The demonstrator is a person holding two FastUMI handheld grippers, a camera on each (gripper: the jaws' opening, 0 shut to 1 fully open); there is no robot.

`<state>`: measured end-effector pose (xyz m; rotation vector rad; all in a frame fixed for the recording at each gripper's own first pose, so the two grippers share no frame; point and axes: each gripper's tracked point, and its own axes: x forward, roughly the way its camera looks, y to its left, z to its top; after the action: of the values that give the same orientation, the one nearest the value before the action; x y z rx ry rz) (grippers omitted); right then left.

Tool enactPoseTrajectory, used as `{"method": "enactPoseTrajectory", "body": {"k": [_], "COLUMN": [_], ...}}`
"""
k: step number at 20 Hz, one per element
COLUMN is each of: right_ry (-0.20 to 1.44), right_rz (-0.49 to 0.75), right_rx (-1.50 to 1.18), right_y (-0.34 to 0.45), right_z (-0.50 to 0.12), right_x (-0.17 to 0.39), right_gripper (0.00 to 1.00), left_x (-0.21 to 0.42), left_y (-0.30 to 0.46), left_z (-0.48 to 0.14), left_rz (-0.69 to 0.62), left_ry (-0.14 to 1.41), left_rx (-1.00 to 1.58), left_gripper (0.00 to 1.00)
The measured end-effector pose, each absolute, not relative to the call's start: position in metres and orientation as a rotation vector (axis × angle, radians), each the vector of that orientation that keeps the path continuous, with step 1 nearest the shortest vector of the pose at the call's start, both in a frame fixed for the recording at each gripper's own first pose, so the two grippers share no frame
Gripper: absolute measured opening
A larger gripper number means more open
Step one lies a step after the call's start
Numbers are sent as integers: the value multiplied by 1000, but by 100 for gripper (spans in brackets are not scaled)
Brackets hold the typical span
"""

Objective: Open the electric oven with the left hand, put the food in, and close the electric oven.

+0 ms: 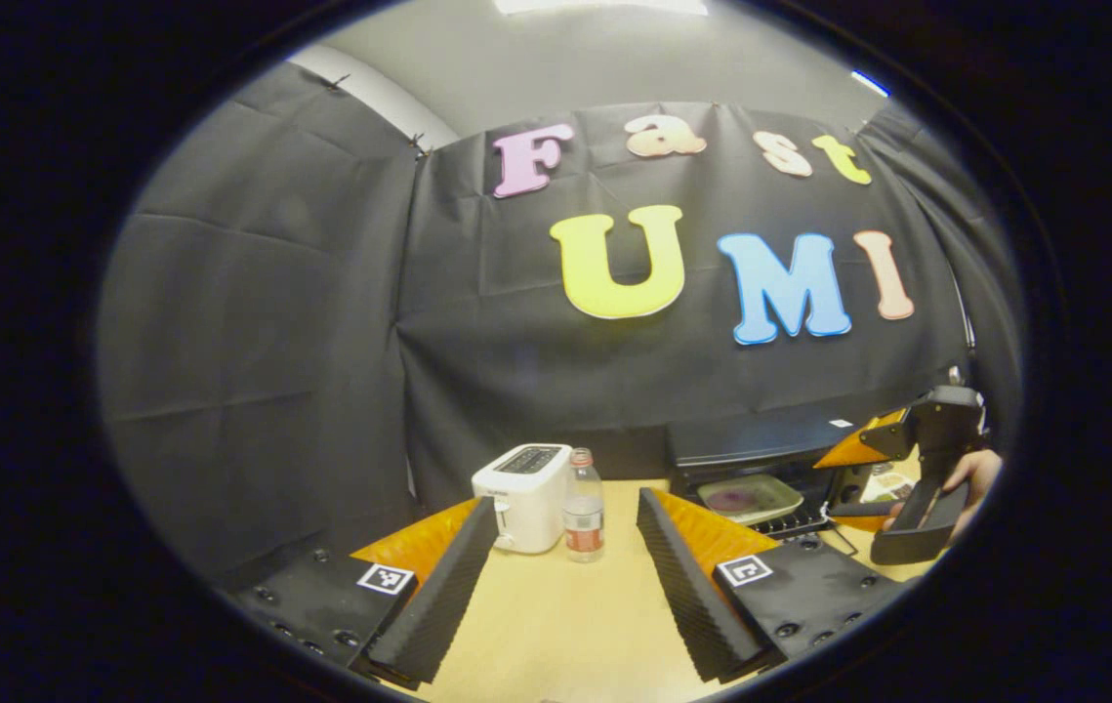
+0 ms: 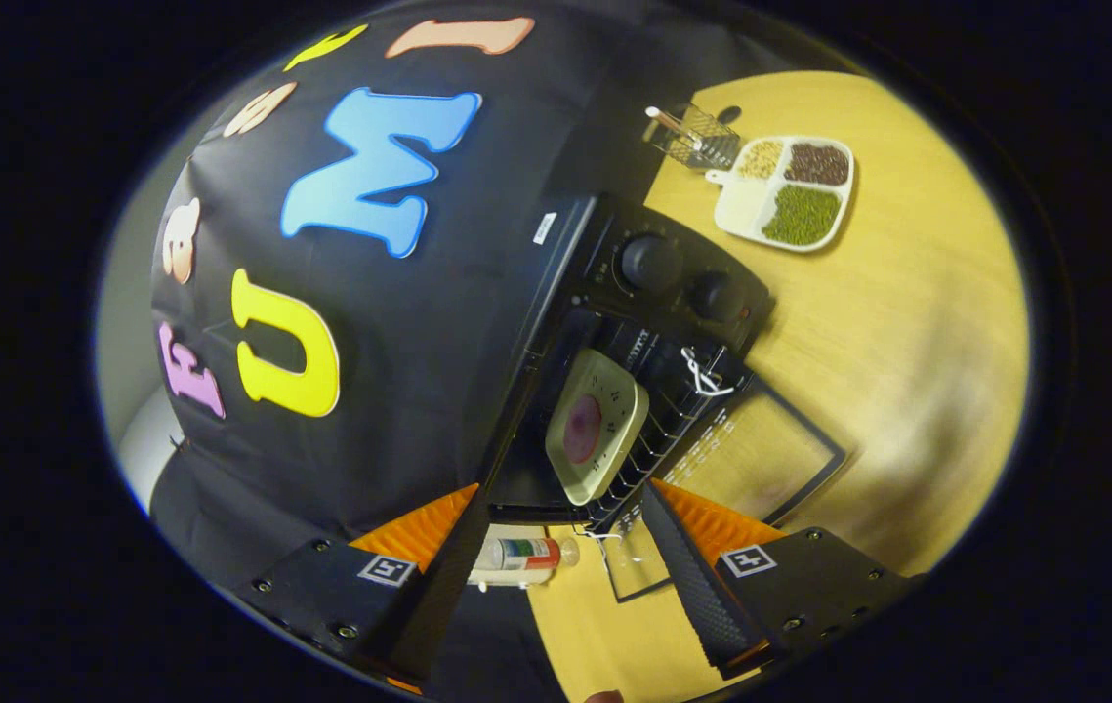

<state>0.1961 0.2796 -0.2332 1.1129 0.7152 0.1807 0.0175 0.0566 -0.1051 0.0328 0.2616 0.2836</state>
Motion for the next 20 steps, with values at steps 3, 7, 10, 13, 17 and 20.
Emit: {"method": "enactPoseTrajectory", "body": {"k": [3, 7, 10, 13, 17, 20], "right_ry": [671, 577, 511, 461, 395, 327], "right_rz": [238, 301, 310, 289, 230, 172], "right_rx": [991, 781, 637, 515, 367, 276], "right_y": [258, 226, 200, 174, 135, 105], "right_z": [-216, -191, -181, -174, -165, -153], "right_x": [175, 145, 129, 114, 99, 89], "right_gripper": [98, 98, 98, 97, 98, 98], "left_x": [15, 14, 21, 31, 43, 52], "left_y": [32, 2, -21, -46, -80, -106], "left_z": [-115, -140, -168, -206, -248, -279], "left_rz": [242, 190, 138, 80, 7, -41], "left_ry": [279, 320, 370, 448, 547, 629], "left_rx": [11, 8, 2, -34, -67, -71], "left_gripper": [100, 97, 95, 100, 97, 98]}}
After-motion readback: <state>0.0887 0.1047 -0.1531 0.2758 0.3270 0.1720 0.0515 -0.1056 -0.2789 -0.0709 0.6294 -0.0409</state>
